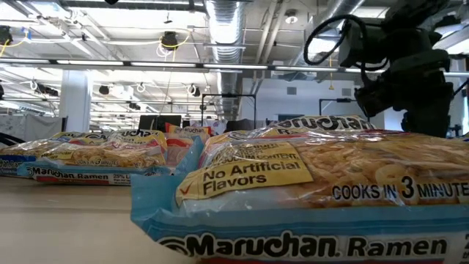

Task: Sort Maruchan noodles
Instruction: Put the blue noodle pack into the black bin

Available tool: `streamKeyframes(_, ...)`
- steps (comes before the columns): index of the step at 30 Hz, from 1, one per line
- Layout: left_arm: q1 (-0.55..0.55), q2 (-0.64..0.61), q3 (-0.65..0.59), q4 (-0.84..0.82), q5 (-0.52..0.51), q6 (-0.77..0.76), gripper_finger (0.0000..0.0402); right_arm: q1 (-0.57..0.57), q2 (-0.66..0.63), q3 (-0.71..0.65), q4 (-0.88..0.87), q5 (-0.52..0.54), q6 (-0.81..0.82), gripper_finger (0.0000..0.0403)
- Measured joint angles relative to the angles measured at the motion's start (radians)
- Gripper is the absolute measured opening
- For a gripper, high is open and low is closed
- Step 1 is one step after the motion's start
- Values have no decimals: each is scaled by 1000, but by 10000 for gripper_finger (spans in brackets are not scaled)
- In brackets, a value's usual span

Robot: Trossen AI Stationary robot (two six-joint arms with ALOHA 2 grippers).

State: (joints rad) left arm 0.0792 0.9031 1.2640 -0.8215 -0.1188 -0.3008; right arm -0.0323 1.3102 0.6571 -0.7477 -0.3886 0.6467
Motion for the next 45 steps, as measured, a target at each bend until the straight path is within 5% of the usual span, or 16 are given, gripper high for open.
streamKeyframes(11,0,0,0,0,-2,0,123,47,90,0,4,-29,0,219)
streamKeyframes(26,0,0,0,0,-2,0,123,47,96,0,24,-33,-3,15)
streamKeyframes(37,0,0,0,0,-2,-1,123,88,96,132,-98,42,-49,12)
streamKeyframes(45,0,0,0,0,-2,-2,123,124,96,323,-266,258,-84,11)
